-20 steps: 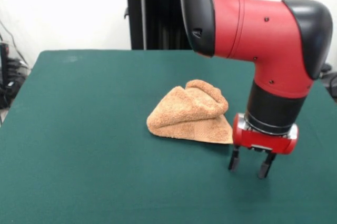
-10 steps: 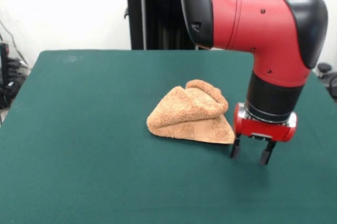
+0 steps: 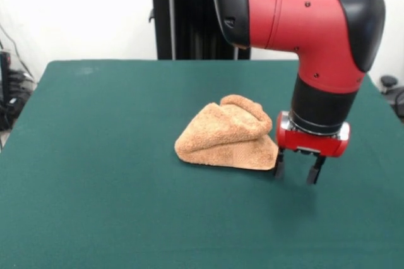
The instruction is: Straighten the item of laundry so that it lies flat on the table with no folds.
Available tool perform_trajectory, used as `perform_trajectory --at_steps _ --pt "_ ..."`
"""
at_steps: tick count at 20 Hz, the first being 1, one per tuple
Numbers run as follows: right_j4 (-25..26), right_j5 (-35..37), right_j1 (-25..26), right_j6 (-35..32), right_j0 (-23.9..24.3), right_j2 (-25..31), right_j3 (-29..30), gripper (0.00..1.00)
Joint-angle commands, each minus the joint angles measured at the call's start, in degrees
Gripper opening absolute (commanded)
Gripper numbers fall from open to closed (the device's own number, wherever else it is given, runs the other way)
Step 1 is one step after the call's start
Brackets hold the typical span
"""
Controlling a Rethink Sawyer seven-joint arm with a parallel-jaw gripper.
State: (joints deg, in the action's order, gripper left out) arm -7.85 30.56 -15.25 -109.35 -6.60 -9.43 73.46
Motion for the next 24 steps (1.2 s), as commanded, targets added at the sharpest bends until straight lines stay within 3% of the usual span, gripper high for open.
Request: perform_trajectory --at_steps 1,24 --pt "3.4 -0.8 -0.9 -1.5 0.6 6.8 9.0 1.00" --pt "3.5 1.3 -4.9 -1.7 0.2 6.3 12.6 1.00"
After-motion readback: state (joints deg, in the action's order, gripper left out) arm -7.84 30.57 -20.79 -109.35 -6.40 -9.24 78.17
